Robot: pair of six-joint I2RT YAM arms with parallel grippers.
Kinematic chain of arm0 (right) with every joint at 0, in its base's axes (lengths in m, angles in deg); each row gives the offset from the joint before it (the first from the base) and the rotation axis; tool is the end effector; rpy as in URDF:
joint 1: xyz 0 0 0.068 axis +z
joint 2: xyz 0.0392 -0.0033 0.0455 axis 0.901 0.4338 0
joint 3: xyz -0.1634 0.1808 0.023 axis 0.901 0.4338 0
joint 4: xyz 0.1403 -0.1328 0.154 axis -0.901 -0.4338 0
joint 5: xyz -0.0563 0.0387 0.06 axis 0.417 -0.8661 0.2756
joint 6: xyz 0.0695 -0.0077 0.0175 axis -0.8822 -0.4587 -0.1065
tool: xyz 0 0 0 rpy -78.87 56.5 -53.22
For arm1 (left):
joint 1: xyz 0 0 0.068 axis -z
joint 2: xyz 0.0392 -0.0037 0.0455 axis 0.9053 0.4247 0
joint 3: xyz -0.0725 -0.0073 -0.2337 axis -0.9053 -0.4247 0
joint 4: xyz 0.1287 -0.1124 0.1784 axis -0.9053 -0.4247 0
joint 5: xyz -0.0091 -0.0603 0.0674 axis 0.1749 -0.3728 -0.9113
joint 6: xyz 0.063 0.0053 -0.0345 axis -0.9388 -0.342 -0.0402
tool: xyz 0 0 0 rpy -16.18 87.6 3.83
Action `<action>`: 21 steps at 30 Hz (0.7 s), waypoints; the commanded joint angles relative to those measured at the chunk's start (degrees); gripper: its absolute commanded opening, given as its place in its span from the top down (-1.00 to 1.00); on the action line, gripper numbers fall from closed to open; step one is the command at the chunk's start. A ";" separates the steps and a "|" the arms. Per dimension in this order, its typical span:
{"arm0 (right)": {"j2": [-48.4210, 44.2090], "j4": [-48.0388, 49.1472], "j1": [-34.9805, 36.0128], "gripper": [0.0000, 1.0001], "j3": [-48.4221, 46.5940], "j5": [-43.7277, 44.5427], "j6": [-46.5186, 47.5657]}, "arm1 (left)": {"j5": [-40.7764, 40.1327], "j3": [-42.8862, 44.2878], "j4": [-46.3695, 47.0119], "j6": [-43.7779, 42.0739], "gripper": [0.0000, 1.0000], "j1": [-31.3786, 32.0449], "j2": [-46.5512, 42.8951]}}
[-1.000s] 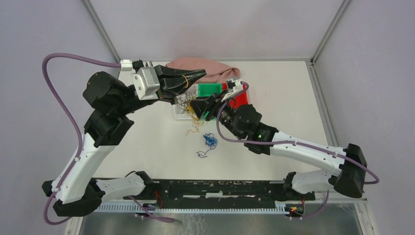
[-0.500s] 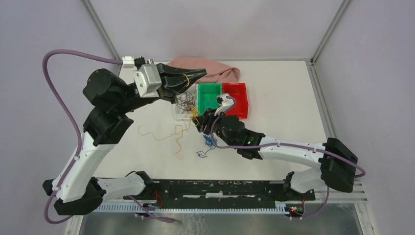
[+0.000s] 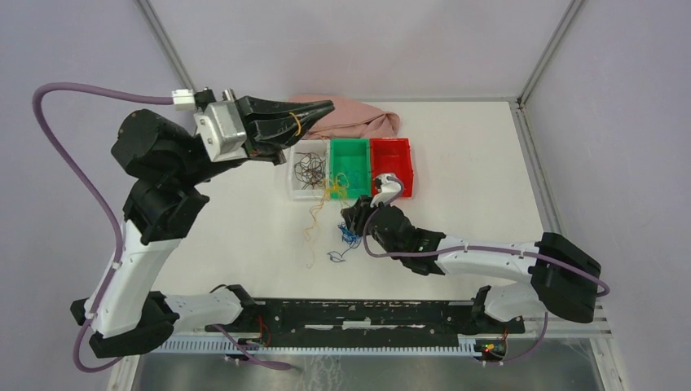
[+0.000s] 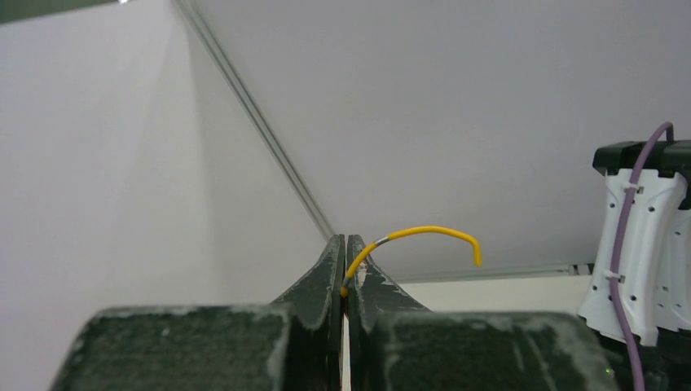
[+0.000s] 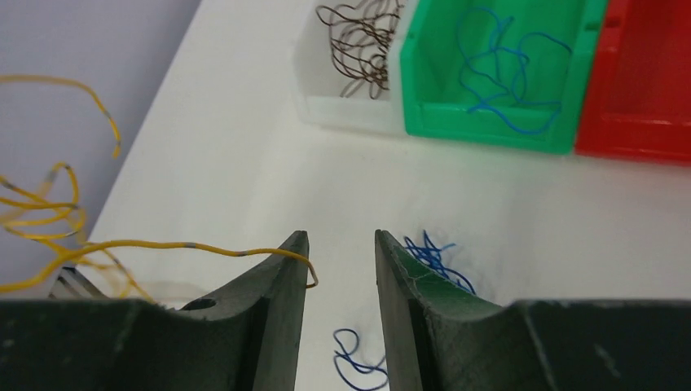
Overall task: Untangle the cables
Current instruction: Untie the cable.
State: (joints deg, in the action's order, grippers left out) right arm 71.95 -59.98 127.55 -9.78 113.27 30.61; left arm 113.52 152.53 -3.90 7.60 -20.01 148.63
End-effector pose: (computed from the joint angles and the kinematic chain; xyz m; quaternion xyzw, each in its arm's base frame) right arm 0.1662 0.2642 0.2201 0.0118 0.7879 0.3396 0.5136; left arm 0.1056 -0.1458 0.5662 0.4478 0.3458 -0.3350 0.7534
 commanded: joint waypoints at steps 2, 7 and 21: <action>-2.47 -3.15 -0.69 0.17 5.84 4.40 -3.54 | -0.91 6.80 3.26 -6.40 0.94 0.17 -0.36; -4.38 -3.87 -1.85 0.19 10.53 5.21 -7.52 | -1.58 8.44 2.32 -8.20 0.94 0.26 -0.67; -6.11 -7.09 -4.19 0.20 17.03 6.20 -11.88 | -3.40 14.86 5.14 -15.32 0.94 0.22 1.50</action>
State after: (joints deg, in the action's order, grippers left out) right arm 66.82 -65.54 123.99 5.13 117.20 20.40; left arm 112.82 162.28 -4.19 -1.58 -20.01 149.48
